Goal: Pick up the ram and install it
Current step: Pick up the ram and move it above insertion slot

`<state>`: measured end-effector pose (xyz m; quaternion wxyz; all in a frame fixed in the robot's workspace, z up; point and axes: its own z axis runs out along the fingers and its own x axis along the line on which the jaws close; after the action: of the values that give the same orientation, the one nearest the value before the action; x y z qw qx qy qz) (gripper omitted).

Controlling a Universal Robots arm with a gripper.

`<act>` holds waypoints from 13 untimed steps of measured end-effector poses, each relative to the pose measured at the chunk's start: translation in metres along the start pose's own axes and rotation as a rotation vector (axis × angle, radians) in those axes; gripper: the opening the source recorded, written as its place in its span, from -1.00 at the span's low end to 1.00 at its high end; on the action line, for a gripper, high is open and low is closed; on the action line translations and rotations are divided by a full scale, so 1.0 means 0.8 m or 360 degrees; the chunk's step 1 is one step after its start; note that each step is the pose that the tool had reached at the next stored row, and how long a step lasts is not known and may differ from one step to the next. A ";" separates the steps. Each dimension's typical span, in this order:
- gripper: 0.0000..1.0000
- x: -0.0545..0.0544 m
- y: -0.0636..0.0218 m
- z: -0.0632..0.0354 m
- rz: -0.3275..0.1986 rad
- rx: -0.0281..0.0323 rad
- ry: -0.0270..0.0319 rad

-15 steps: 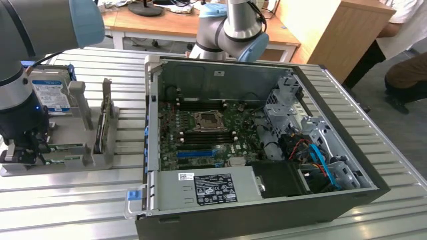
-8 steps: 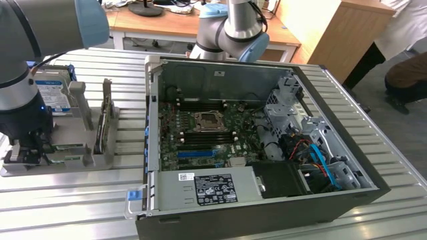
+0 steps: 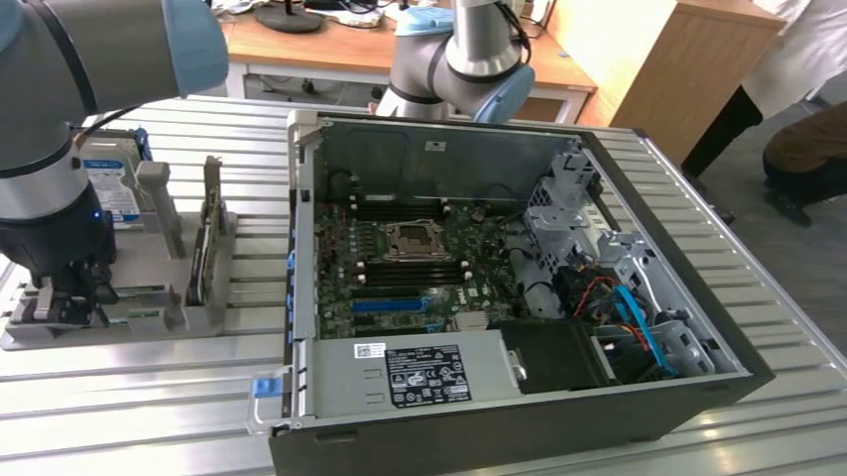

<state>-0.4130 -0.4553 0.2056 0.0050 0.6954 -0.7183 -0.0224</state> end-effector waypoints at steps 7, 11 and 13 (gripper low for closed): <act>-0.29 0.000 -0.006 0.000 0.0000 0.00001 -0.00001; -0.29 0.000 -0.006 0.000 0.0000 -0.00001 0.00001; -0.29 0.000 -0.006 0.001 0.0000 0.00002 -0.00001</act>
<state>-0.4080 -0.4553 0.2044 0.0049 0.6954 -0.7183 -0.0223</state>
